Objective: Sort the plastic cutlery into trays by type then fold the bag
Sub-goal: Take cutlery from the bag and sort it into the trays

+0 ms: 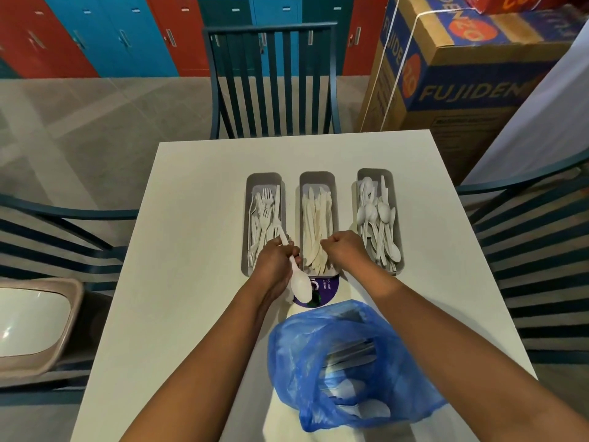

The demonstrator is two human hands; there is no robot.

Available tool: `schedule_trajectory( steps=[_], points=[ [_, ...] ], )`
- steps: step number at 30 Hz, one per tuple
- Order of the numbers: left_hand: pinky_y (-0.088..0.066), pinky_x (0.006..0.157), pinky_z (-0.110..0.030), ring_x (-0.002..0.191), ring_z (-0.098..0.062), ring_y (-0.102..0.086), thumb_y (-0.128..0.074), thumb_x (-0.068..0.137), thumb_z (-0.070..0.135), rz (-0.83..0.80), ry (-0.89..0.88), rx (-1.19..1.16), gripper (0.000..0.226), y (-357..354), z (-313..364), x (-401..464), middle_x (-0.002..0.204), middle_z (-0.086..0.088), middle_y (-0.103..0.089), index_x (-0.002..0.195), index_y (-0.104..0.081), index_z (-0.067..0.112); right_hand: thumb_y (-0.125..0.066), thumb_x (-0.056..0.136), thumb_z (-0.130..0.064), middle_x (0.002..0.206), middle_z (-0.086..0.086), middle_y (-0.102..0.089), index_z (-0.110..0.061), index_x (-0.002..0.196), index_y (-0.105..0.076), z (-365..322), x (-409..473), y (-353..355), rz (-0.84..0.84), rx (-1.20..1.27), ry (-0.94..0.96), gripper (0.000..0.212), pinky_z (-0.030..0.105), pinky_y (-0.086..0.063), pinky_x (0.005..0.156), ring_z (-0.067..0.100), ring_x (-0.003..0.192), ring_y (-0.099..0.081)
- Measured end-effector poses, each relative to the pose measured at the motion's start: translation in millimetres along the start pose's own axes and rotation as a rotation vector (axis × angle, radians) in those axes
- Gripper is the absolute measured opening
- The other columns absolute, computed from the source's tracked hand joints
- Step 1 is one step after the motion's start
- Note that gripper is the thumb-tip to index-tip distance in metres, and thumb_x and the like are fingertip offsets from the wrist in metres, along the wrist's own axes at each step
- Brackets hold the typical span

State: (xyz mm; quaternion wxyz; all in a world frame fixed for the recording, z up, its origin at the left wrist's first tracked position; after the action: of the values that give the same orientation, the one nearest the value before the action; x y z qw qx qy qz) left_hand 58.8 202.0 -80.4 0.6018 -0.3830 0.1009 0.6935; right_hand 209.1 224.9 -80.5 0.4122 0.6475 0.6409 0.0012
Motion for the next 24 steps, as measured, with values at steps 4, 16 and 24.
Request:
schedule_trajectory(
  steps=[4,16,24],
  points=[
    [-0.047,0.046,-0.014,0.042,-0.006,-0.05,-0.032,0.095,-0.009,-0.007,-0.026,-0.029,0.027,3,0,-1,0.067,-0.004,-0.048,0.082,-0.047,0.009,-0.06,0.087,-0.036,0.086,0.004,-0.062,-0.013,0.097,-0.06,-2,-9,-4,0.015,0.023,0.029,0.025,0.03,-0.048,0.077,0.022,0.079,-0.06],
    [-0.053,0.067,-0.022,0.078,-0.015,-0.058,-0.042,0.097,0.0,-0.08,-0.057,-0.038,0.031,-18,-2,-5,0.087,-0.006,-0.058,0.128,-0.04,0.005,-0.063,0.086,-0.005,0.061,0.0,-0.048,-0.018,0.065,-0.052,-1,-37,-20,-0.165,0.188,0.131,0.026,0.02,-0.041,0.046,0.0,0.03,-0.044],
    [-0.053,0.072,-0.024,0.103,-0.025,-0.063,-0.055,0.088,-0.008,-0.097,-0.034,0.248,0.036,-26,-11,-10,0.112,-0.005,-0.062,0.122,-0.048,0.002,-0.059,0.089,-0.01,0.056,-0.002,-0.048,-0.021,0.064,-0.056,9,-38,-1,-0.107,0.086,0.161,0.028,0.025,-0.039,0.055,0.002,0.038,-0.047]
  ],
)
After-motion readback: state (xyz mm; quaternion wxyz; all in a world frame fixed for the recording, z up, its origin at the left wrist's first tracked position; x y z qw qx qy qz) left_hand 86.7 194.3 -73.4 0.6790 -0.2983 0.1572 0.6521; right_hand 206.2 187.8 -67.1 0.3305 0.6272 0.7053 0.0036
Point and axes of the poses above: each hand's wrist, its own x-axis towards the middle knuckle, its own y-axis out of the back of the hand, z = x × y, the point moved 7 cm from there along x, towards the middle knuckle
